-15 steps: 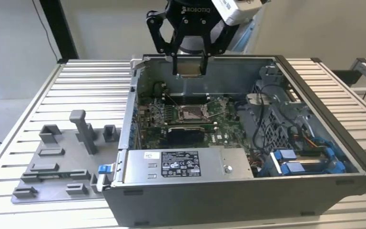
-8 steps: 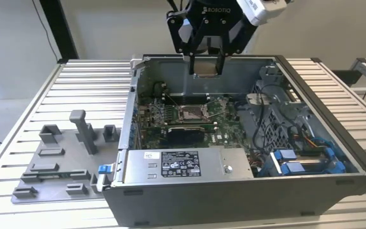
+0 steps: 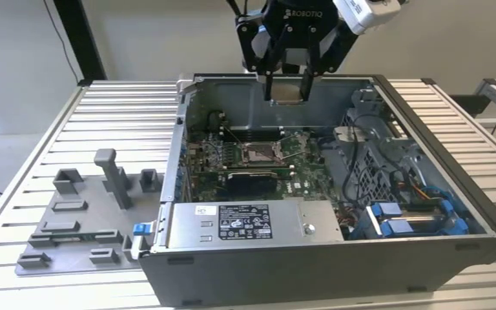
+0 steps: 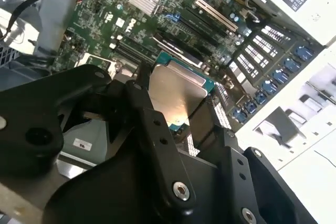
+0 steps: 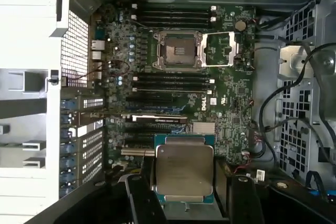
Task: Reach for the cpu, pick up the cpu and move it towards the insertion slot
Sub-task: 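Pick up the cpu and move it towards the insertion slot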
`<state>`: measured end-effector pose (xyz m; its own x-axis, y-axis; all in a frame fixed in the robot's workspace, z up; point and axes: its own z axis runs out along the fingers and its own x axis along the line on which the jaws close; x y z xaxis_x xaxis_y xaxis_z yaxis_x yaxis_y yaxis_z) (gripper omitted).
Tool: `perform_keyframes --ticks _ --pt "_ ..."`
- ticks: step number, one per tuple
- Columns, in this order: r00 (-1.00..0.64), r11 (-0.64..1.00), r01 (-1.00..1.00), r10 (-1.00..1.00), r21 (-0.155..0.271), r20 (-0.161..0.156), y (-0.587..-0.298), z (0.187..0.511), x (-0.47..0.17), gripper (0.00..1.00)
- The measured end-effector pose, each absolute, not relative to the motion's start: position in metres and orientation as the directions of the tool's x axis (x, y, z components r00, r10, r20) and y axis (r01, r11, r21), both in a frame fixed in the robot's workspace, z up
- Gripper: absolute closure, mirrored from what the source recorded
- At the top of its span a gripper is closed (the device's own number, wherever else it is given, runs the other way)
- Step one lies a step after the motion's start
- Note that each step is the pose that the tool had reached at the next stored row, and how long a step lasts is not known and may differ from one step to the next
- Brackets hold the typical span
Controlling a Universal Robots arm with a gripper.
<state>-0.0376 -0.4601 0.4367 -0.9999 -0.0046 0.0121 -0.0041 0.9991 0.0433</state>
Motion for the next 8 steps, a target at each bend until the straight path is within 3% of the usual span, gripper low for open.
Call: perform_keyframes --ticks 8 --pt "-1.0 0.999 -0.001 -0.002 0.043 0.012 -0.442 0.435 -0.039 1.0"
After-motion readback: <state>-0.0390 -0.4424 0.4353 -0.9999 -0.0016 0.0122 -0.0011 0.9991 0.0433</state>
